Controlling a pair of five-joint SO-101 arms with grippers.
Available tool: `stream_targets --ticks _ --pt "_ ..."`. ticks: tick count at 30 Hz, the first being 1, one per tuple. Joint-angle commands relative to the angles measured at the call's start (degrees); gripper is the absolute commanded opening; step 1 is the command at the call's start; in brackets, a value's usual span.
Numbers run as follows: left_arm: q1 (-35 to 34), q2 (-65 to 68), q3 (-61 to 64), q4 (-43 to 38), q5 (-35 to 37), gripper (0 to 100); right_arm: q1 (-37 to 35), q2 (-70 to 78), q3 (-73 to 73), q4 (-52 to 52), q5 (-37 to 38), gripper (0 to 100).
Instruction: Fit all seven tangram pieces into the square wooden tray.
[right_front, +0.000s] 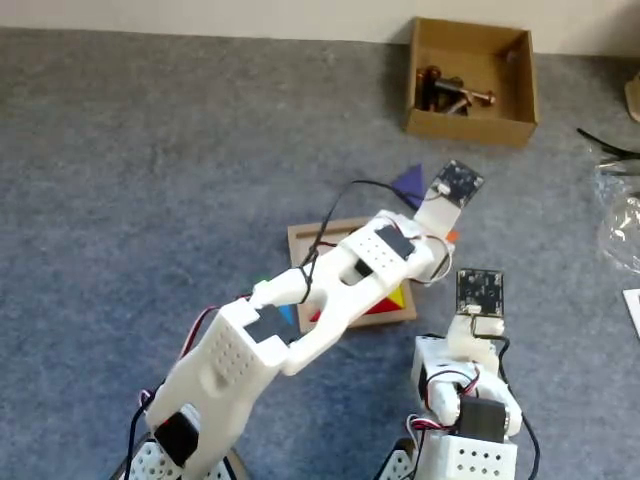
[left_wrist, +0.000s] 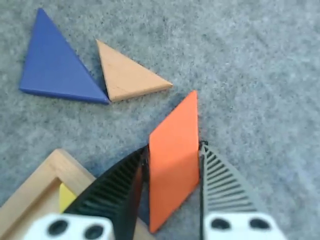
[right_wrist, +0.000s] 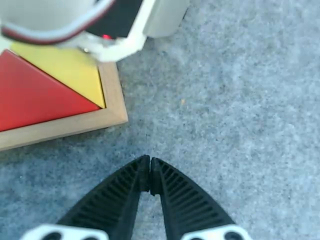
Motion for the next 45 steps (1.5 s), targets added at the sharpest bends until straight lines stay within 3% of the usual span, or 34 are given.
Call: stream_targets --ticks 1,6,19,28,40,45 --pt "-2.59 -0.84 -2.33 -0.35 -2.99 0 -0.92 -0.84 6.55 -1.01 -0.62 0.5" --pt "-1.89 -0.84 -2.33 -0.35 -12.4 0 -0.92 -0.84 6.55 -1.01 -0.62 0.5" --pt "-1.45 -3.12 -1.54 -0.26 -23.21 0 -0.92 -0.84 6.55 -1.01 -0.62 0.5" --pt "-1.27 -15.52 8.13 0.18 -28.13 0 -0.92 -0.84 6.55 -1.01 -0.62 0.5" --pt "-1.8 -25.89 16.57 0.35 -28.22 0 -0.92 -0.84 6.55 -1.01 -0.62 0.5" --pt "-3.3 -33.8 24.31 0.44 -35.52 0 -0.92 -0.84 6.55 -1.01 -0.62 0.5"
